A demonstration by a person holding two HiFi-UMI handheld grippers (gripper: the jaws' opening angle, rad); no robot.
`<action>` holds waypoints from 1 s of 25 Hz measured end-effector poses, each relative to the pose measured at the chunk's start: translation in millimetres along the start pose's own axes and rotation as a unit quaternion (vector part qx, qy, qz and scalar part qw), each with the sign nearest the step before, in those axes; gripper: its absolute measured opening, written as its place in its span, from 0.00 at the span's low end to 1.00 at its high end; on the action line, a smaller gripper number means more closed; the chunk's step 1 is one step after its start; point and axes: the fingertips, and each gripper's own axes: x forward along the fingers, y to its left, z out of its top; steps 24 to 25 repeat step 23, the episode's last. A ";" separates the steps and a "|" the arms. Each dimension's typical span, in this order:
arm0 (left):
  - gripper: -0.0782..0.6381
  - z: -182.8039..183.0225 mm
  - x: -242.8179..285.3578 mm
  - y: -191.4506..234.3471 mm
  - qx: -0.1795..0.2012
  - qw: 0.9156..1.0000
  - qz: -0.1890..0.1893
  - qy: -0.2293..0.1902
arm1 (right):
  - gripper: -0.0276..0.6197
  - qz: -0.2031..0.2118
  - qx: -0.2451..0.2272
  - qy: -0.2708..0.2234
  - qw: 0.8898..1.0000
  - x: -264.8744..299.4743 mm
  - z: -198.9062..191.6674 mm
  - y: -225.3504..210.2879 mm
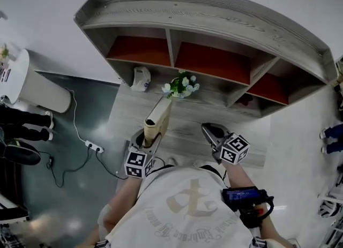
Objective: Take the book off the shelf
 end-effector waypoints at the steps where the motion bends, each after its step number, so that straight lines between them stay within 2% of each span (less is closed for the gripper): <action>1: 0.41 -0.5 -0.2 0.2 -0.002 1.000 0.000 0.000 | 0.05 0.000 0.000 0.000 1.000 0.3 0.1 0.2; 9: 0.41 5.4 4.3 -5.3 -0.009 1.000 -0.016 -0.010 | 0.05 -0.004 -0.002 -0.001 1.000 -2.7 3.2 -2.6; 25: 0.41 17.9 14.1 -31.2 0.011 0.999 -0.051 -0.015 | 0.05 -0.021 -0.001 -0.008 1.000 -23.3 4.0 -10.6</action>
